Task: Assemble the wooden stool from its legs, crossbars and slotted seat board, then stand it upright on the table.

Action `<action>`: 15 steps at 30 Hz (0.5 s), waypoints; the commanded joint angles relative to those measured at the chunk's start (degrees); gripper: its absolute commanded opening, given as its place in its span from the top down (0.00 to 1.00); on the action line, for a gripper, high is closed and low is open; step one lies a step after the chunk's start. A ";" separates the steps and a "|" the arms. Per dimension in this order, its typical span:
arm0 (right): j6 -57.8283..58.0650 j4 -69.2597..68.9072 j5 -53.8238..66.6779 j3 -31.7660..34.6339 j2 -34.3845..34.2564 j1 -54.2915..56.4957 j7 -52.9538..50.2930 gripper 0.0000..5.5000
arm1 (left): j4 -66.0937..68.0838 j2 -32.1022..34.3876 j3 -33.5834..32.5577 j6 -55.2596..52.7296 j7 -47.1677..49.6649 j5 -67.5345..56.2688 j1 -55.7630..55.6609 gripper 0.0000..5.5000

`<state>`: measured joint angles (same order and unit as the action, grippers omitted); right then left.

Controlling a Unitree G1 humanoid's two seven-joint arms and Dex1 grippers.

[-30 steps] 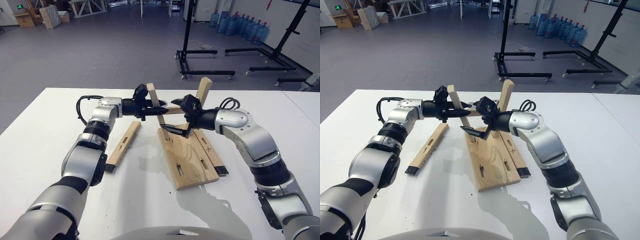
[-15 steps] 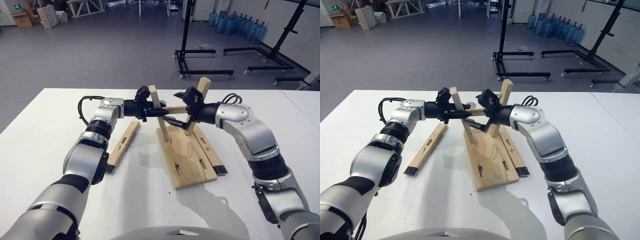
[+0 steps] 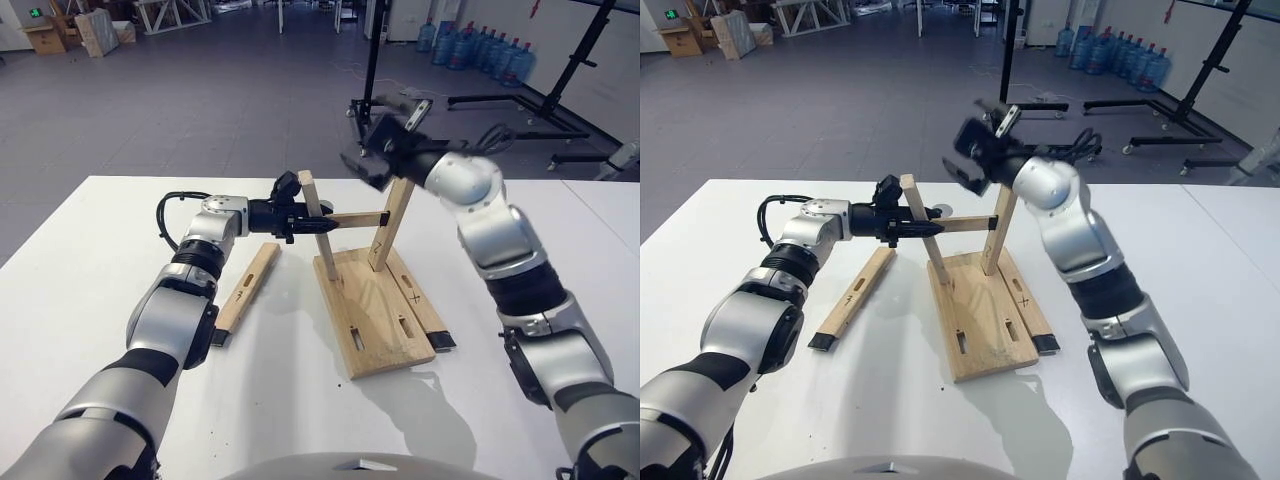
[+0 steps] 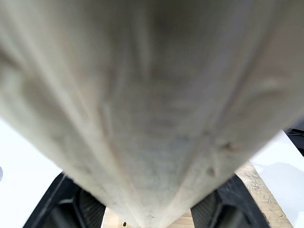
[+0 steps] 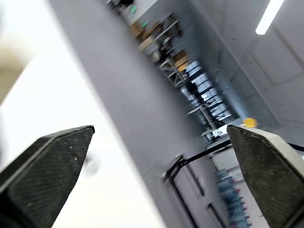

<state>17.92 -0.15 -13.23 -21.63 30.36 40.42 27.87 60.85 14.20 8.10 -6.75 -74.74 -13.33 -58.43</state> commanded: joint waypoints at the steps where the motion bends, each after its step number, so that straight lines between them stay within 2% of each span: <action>1: -5.40 7.41 -7.57 -6.82 0.20 -9.03 -2.53 0.07 | 1.29 -0.35 2.15 -1.11 1.07 4.55 3.58 0.63; 4: -8.53 11.43 -10.92 -10.22 -0.51 -14.28 -3.78 0.07 | 0.87 -0.86 2.26 -1.04 1.35 4.47 4.32 0.63; 10: -9.42 8.34 -11.19 -10.36 -1.47 -17.54 -2.49 0.07 | 0.13 -1.47 2.94 -1.26 1.11 4.80 5.36 0.63; 15: -4.44 1.17 -2.85 0.41 -4.62 -10.87 -1.93 0.07 | -0.16 -1.87 3.14 -1.46 1.16 4.85 6.43 0.63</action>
<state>10.27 0.83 -18.97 -21.45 27.10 30.26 21.11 58.90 13.50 8.12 -6.39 -73.57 -13.18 -56.07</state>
